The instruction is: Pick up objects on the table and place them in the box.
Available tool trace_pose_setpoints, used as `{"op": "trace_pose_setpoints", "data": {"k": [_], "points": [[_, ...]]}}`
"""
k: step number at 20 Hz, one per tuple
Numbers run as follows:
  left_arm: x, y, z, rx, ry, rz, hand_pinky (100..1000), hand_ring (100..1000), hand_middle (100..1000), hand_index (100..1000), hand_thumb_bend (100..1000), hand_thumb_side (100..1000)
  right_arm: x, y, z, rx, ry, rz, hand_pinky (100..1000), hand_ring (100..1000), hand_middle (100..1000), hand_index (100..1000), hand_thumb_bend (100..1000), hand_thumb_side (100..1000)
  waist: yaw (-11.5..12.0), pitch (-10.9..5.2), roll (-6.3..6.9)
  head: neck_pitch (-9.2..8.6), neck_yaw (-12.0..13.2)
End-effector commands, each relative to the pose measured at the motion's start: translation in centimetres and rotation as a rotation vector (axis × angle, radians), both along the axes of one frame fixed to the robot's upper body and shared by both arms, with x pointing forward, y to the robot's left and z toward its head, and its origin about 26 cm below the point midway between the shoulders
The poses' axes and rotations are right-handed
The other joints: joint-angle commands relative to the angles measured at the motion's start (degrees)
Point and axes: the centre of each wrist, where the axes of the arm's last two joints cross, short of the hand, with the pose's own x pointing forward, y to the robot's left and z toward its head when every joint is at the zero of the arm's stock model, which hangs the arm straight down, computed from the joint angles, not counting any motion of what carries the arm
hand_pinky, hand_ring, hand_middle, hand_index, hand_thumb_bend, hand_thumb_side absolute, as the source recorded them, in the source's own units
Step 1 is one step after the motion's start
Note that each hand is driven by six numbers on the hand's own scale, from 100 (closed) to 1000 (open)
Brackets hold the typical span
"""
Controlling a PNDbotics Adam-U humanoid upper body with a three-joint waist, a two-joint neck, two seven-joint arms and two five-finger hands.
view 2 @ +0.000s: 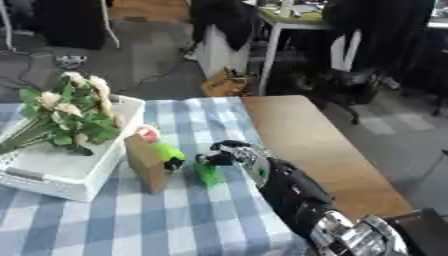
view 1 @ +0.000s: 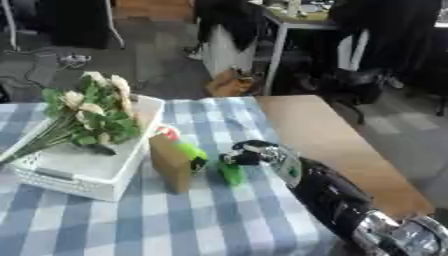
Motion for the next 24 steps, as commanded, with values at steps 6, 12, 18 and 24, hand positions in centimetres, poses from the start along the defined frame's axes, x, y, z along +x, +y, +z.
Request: {"op": "trace_pose_setpoints", "data": {"k": [6,12,18,24], "points": [[-0.3,0.0,0.7,0.013,-0.029,-0.01,680,806,800,862,100,854,-0.1,0.6,-0.2,-0.004,0.12,0.016,888,1000,1000,1000,380,852,0.2,-1.34,-1.11,0.38,-0.6],[-0.3,-0.1,0.7,0.009,-0.035,-0.016,679,805,799,861,100,853,-1.0,1.3,-1.5,-0.027,0.17,0.035,896,1000,1000,1000,376,843,0.8,-1.52,-1.86,0.38,-1.4],[-0.3,0.1,0.4,0.004,-0.032,-0.014,680,805,799,860,100,851,-1.9,2.2,-2.7,-0.03,0.199,0.07,895,1000,1000,1000,358,845,1.7,-2.55,-3.2,0.38,-1.1],[-0.3,0.2,0.3,0.006,-0.031,-0.011,680,805,797,858,100,849,-1.6,2.0,-2.1,-0.086,0.078,0.108,905,1000,1000,1000,337,874,1.7,-3.2,-4.06,0.38,0.2]]}}
